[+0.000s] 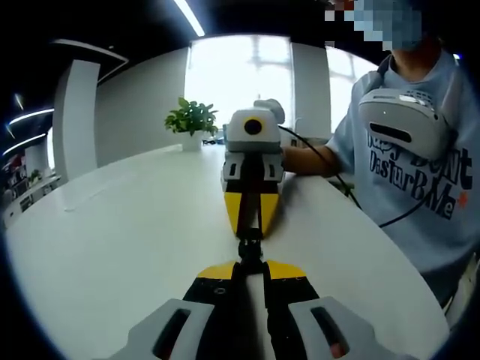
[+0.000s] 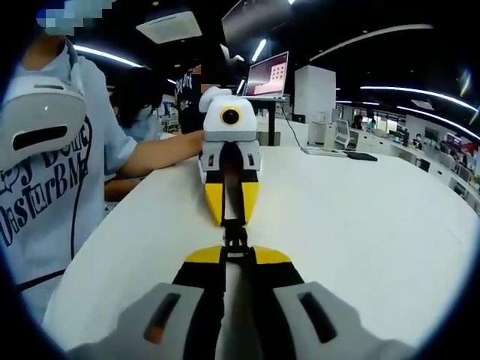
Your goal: Snap the two parts of the plastic buckle together until the buckle closes and remains connected.
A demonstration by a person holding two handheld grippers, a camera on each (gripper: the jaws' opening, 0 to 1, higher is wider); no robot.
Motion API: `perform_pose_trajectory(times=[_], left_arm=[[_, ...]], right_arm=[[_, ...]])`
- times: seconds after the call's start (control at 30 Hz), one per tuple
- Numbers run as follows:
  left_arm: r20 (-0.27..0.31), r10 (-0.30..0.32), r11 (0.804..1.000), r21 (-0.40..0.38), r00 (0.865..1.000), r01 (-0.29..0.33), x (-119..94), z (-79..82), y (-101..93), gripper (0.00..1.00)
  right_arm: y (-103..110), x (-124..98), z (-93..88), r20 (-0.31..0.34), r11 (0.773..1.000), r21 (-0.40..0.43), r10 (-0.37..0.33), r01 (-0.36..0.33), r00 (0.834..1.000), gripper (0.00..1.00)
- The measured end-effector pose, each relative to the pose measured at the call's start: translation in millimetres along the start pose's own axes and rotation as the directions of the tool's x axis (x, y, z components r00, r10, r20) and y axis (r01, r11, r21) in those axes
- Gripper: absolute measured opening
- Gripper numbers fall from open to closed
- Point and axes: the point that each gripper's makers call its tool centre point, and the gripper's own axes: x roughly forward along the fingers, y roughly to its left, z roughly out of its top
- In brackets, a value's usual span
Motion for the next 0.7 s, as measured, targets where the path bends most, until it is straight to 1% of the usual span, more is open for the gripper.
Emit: perform_pose_trajectory(times=[0.17, 0.4, 0.7], left_arm=[[0.002, -0.003, 1.0, 0.0, 1.0, 0.003, 0.3, 0.1, 0.2, 0.12], [0.01, -0.023, 1.0, 0.011, 1.0, 0.023, 1.6, 0.6, -3.0, 0.12], [0.017, -0.035, 0.999, 0.02, 0.999, 0.035, 2.4, 1.0, -4.4, 0.11]], right_arm=[[0.4, -0.3, 0.1, 0.004, 1.0, -0.009, 0.002, -0.002, 1.0, 0.13], [5.3, -0.7, -0.5, 0.002, 0.999, -0.033, 0.029, -0.029, 1.0, 0.13], [7.5, -0.6, -1.5, 0.004, 0.998, -0.034, 0.043, -0.043, 0.999, 0.13]])
